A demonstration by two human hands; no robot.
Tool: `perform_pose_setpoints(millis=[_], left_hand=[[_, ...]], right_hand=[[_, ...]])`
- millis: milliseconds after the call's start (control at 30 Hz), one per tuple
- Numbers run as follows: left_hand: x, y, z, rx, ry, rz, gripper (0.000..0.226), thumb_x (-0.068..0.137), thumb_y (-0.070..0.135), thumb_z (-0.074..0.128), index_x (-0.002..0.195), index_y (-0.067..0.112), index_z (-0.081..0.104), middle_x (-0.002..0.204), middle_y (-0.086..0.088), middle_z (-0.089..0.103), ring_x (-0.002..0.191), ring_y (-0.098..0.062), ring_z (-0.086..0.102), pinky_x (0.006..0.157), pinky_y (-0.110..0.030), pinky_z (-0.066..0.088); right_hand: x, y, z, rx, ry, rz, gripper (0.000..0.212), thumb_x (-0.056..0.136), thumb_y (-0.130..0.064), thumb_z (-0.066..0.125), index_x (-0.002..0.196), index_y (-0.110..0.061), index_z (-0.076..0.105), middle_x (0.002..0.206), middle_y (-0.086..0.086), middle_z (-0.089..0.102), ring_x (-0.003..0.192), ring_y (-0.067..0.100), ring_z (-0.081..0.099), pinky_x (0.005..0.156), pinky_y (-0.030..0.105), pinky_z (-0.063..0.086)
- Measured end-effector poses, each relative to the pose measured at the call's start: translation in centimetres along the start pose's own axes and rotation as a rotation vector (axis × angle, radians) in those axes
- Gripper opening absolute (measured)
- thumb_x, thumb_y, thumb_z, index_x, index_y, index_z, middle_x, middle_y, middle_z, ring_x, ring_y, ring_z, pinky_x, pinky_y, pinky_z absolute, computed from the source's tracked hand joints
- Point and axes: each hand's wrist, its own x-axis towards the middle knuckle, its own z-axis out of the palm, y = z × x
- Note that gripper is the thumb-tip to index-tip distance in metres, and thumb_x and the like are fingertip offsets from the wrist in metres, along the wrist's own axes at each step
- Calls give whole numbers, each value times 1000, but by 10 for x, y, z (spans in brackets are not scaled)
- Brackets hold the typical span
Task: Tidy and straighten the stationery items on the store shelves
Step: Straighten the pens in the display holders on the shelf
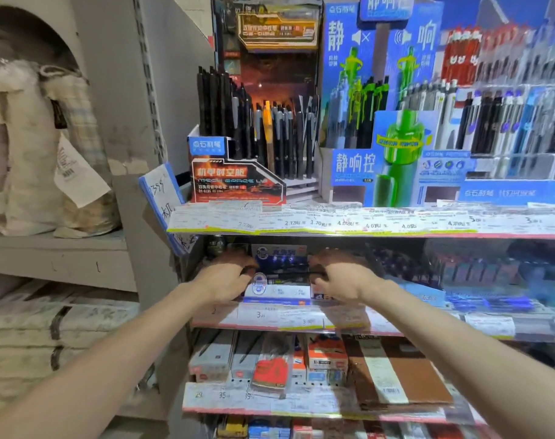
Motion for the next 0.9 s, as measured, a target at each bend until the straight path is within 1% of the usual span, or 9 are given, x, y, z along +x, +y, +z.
perform_pose_setpoints(millis=[100,267,367,533,633,667,733,800,900], left_hand=[[1,-5,2,-13,13,74,33,99,32,42,120,23,66,125,-5,60,115,-26,55,94,-33,44],[5,-12,5,-69,26,168,29,101,25,47,121,21,67,119,-3,61,110,-21,54,96,-34,42],[8,-15,6,-138,63,158,26,100,29,50,120,23,65,117,0,61,108,-19,56,95,-33,44],[8,-12,-3,-341,149,95,21,98,32,57,115,25,66,107,8,67,96,-10,61,79,-21,46],[0,-9,-8,-427,194,97,15,95,31,62,109,27,68,95,16,67,84,6,60,69,-7,40],[-5,-8,-9,-437,216,103,13,94,31,64,106,27,69,93,17,67,82,10,59,68,-6,39],[-17,-7,-11,-436,257,104,12,92,35,66,102,30,71,93,19,69,84,11,60,71,-11,43],[-32,-6,-12,-441,274,98,15,91,40,65,103,31,72,94,21,71,86,5,63,75,-17,49],[-53,-4,-12,-463,293,132,14,91,40,66,99,30,73,89,19,72,82,-2,65,72,-21,52]], right_hand=[[0,-1,1,13,4,-16,26,96,-24,54,118,-19,66,118,5,67,98,26,62,75,28,45],[-4,0,3,29,85,-56,28,101,-24,49,124,-21,66,126,0,64,109,21,59,80,23,41],[-4,1,3,47,173,-60,27,101,-26,51,121,-21,67,120,0,66,104,19,60,85,27,49],[-3,3,3,93,236,-30,24,98,-30,55,117,-23,68,109,-4,67,91,15,61,81,33,56],[-7,-1,4,120,270,-24,23,98,-30,54,115,-22,68,107,-5,67,85,14,62,77,33,56],[-9,-4,5,130,274,-23,23,98,-30,54,115,-23,68,107,-6,68,86,14,63,77,33,56],[-15,-8,8,125,279,-30,25,99,-32,52,116,-23,68,108,-8,70,90,15,65,78,33,55],[-23,-12,8,109,291,-54,28,99,-37,51,117,-24,69,105,-8,73,89,14,67,77,32,55],[-37,-19,5,89,305,-115,28,99,-37,53,118,-23,68,107,-10,72,95,10,65,80,24,49]])
